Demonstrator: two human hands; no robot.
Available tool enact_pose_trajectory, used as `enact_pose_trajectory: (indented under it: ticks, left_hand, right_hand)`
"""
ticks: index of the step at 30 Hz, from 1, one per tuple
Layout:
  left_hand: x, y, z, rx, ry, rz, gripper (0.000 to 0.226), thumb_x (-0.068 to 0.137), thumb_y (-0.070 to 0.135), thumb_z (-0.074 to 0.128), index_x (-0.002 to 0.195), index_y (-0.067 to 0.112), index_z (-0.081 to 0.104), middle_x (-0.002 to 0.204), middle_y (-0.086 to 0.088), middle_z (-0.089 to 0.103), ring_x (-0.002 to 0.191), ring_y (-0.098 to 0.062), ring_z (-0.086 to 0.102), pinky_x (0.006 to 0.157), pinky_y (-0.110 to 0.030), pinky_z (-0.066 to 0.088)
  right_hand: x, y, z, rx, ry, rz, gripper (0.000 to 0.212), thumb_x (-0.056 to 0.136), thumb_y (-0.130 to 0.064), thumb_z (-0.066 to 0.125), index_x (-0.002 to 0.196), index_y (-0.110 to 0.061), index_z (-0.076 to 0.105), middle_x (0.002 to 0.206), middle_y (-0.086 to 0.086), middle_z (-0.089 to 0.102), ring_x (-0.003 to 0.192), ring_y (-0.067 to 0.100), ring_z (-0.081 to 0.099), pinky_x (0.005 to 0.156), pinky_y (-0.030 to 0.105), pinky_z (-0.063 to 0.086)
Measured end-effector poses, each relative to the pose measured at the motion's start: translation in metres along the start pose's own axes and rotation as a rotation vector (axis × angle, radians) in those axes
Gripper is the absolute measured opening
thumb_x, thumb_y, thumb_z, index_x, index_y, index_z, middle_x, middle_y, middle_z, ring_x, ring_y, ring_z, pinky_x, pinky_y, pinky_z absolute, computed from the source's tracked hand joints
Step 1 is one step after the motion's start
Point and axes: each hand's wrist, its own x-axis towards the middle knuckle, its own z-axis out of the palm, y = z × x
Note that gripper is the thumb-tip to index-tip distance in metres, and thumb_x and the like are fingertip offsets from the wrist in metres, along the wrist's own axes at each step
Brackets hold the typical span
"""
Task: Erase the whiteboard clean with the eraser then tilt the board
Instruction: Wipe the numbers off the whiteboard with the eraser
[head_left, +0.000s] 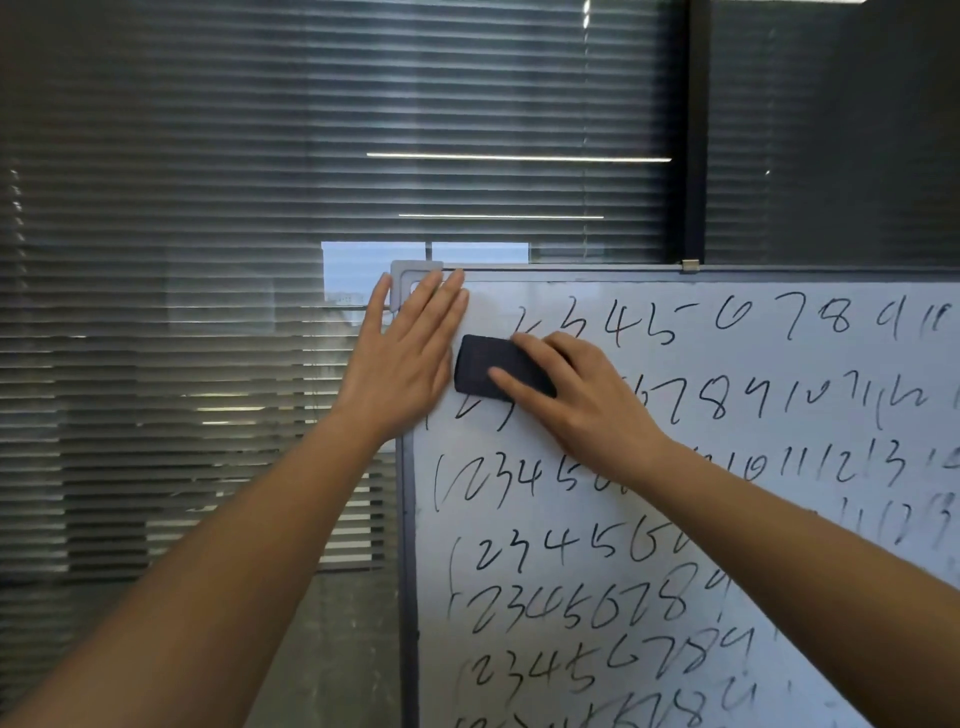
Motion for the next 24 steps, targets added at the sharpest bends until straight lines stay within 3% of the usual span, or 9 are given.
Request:
enact_pose_trajectory:
  ticks: [3,7,9,11,13,19,21,24]
  left_hand:
    - [0.004,0.000,-0.001,0.019,0.013,0.005,0.056,0.101,0.034,0.001,0.152,0.015,-0.012,0.158,-0.002,-0.020,0.148,-0.017,-0.015,0.120,-0.051,-0.009]
    - [0.010,0.003,-0.005,0.007,0.047,0.009,0.057,0.100,0.031,0.003,0.154,0.012,-0.001,0.159,-0.002,-0.012,0.150,-0.019,-0.005,0.119,-0.050,-0.007]
    - [0.015,0.004,-0.008,0.004,0.041,0.018,0.057,0.100,0.032,0.001,0.154,0.012,-0.004,0.158,-0.002,-0.015,0.150,-0.020,-0.005,0.119,-0.051,-0.009]
    - [0.020,0.005,-0.010,-0.001,0.031,0.011,0.058,0.101,0.032,0.002,0.155,0.012,-0.002,0.160,-0.002,-0.013,0.151,-0.022,-0.005,0.118,-0.051,-0.010]
    - [0.025,0.008,-0.011,0.016,0.012,0.007,0.059,0.100,0.032,0.001,0.156,0.013,-0.003,0.163,-0.004,-0.009,0.151,-0.023,-0.006,0.118,-0.053,-0.010]
    - [0.033,0.017,-0.009,-0.013,0.026,-0.027,0.057,0.102,0.030,0.004,0.156,0.013,0.000,0.164,-0.003,-0.003,0.151,-0.021,-0.001,0.117,-0.052,-0.012]
    - [0.036,0.019,-0.007,-0.020,0.038,-0.041,0.056,0.103,0.030,0.005,0.156,0.013,0.001,0.164,-0.002,-0.001,0.151,-0.020,0.001,0.116,-0.051,-0.012]
    - [0.038,0.022,-0.004,-0.029,0.050,-0.050,0.054,0.106,0.029,0.015,0.156,0.012,0.003,0.164,-0.003,0.004,0.151,-0.021,0.004,0.116,-0.049,-0.014]
  right_hand:
    - [0.009,0.005,-0.001,-0.018,0.062,0.160,0.049,0.075,0.007,0.065,0.122,-0.007,0.064,0.121,0.029,0.058,0.097,0.044,0.059,0.080,0.048,0.050]
    - [0.009,0.000,0.002,-0.020,0.074,0.314,0.055,0.072,0.008,0.068,0.126,-0.006,0.061,0.123,0.030,0.055,0.100,0.046,0.057,0.083,0.051,0.049]
    - [0.000,-0.007,0.005,-0.008,0.066,0.218,0.053,0.073,0.009,0.066,0.124,-0.006,0.062,0.122,0.031,0.056,0.097,0.045,0.058,0.081,0.049,0.050]
    - [-0.010,-0.011,0.005,-0.004,0.012,0.046,0.048,0.080,0.009,0.054,0.125,-0.006,0.062,0.123,0.030,0.057,0.097,0.042,0.060,0.079,0.047,0.051]
    - [-0.015,-0.002,0.000,-0.018,-0.023,-0.013,0.046,0.085,0.006,0.044,0.126,-0.007,0.061,0.124,0.029,0.056,0.098,0.041,0.060,0.078,0.047,0.051]
    - [-0.008,0.021,-0.010,-0.063,0.022,0.394,0.055,0.075,0.007,0.066,0.129,-0.005,0.058,0.127,0.033,0.051,0.104,0.051,0.053,0.085,0.053,0.046]
    - [-0.008,0.010,-0.007,-0.044,0.016,0.372,0.054,0.076,0.008,0.067,0.127,-0.004,0.059,0.126,0.034,0.052,0.104,0.051,0.054,0.084,0.053,0.047]
    - [-0.015,-0.001,-0.004,-0.024,-0.009,0.191,0.048,0.076,0.005,0.069,0.123,-0.005,0.063,0.121,0.032,0.057,0.097,0.045,0.060,0.079,0.049,0.052]
